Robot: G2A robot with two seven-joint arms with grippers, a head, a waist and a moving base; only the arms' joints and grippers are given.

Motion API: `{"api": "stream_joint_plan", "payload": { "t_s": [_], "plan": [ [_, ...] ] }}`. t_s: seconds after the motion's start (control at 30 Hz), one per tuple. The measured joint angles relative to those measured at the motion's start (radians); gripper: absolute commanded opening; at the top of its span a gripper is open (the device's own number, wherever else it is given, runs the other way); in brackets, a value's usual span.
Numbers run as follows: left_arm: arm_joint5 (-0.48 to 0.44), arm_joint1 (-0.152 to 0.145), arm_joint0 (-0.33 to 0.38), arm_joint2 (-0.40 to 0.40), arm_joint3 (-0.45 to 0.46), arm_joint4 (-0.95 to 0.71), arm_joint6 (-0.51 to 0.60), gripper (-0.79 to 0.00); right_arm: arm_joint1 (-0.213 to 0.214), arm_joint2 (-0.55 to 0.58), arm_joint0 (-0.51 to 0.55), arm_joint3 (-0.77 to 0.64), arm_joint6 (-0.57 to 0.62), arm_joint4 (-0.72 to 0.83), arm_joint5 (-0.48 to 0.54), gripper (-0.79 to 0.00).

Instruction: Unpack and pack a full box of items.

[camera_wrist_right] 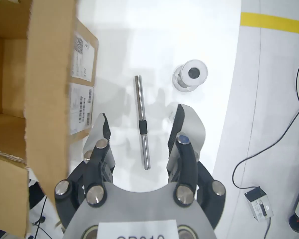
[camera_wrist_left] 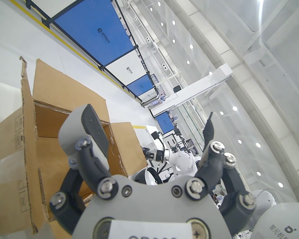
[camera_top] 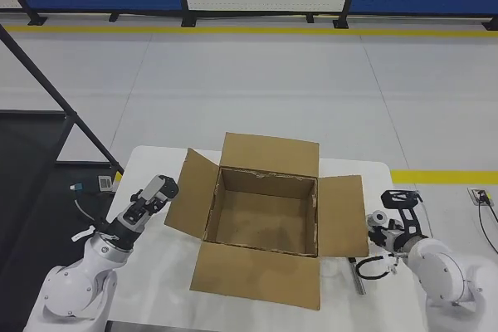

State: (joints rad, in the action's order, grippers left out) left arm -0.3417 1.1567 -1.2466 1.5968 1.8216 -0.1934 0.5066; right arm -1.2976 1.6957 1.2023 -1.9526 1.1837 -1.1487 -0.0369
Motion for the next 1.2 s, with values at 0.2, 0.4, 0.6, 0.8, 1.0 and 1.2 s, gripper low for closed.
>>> {"api": "stream_joint_plan", "payload": {
  "t_s": [0.2, 0.4, 0.6, 0.8, 1.0, 1.2],
  "plan": [
    [-0.006, -0.002, -0.014, 0.01, 0.007, -0.001, -0.008, 0.0, 0.001, 0.055, 0.012, -0.005, -0.122, 0.149, 0.014, 0.0],
    [-0.011, -0.003, -0.029, 0.021, 0.015, -0.003, -0.016, 0.0, 0.008, 0.058, -0.03, 0.082, -0.165, 0.293, 0.098, 0.0],
    [-0.014, -0.005, -0.042, 0.031, 0.023, -0.003, -0.025, 0.0, 0.014, 0.073, -0.024, 0.078, -0.244, 0.343, 0.099, 0.0],
    [-0.014, -0.005, -0.048, 0.028, 0.025, -0.002, -0.03, 0.0, 0.023, 0.045, -0.044, 0.101, -0.208, 0.385, 0.141, 0.0],
    [-0.014, -0.006, -0.048, 0.028, 0.025, -0.001, -0.034, 0.0, 0.033, -0.024, -0.125, 0.199, -0.118, 0.377, 0.143, 0.0],
    [-0.014, -0.007, -0.049, 0.031, 0.024, -0.002, -0.036, 0.0, 0.038, -0.098, -0.196, 0.274, -0.081, 0.389, 0.159, 0.0]
  ]
}}
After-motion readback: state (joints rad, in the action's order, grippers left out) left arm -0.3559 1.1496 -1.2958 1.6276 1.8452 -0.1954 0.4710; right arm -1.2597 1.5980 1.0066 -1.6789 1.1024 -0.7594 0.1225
